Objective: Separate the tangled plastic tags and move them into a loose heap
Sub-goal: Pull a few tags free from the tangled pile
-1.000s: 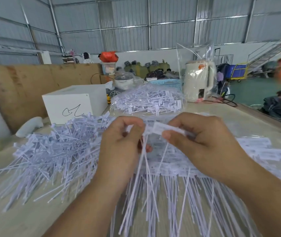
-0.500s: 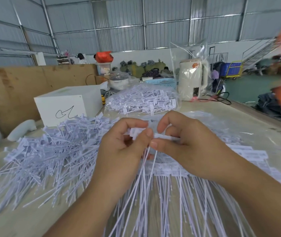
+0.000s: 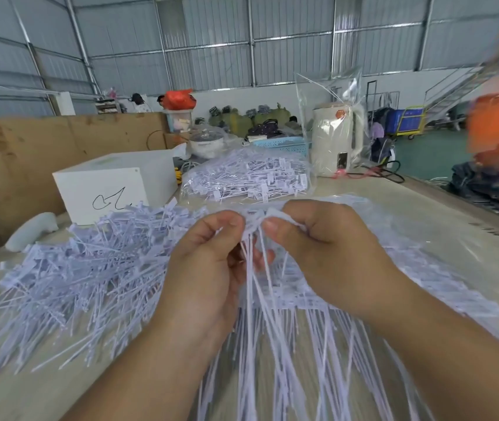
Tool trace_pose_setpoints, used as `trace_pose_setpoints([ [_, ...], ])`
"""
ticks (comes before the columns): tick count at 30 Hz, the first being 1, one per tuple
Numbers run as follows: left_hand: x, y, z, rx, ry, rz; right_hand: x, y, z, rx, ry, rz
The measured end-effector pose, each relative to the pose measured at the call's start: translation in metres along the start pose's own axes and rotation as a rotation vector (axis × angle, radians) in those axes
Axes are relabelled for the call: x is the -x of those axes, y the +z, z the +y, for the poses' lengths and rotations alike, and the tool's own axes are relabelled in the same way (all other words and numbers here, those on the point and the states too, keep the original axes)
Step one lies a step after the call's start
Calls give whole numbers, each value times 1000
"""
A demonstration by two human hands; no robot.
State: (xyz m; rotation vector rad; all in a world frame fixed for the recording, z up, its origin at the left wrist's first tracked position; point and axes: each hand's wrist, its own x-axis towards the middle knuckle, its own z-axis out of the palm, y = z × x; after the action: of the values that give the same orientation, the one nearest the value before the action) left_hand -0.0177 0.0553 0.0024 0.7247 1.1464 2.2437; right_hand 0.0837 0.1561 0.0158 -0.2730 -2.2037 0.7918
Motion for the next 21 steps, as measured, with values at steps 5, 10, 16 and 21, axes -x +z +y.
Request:
trace_pose_setpoints([
  [5,-6,-8,6,136,-103,124,2,5,-2,-24,35,161],
  [10,-22,-30,27,60,-59,189,-1,-11,7,-115,-25,132],
  [16,-4,-15,9,-548,256,-216,5,1,8,49,-110,-146],
  [21,-2,-12,10,-427,150,-253,3,-3,9,120,-113,-204],
])
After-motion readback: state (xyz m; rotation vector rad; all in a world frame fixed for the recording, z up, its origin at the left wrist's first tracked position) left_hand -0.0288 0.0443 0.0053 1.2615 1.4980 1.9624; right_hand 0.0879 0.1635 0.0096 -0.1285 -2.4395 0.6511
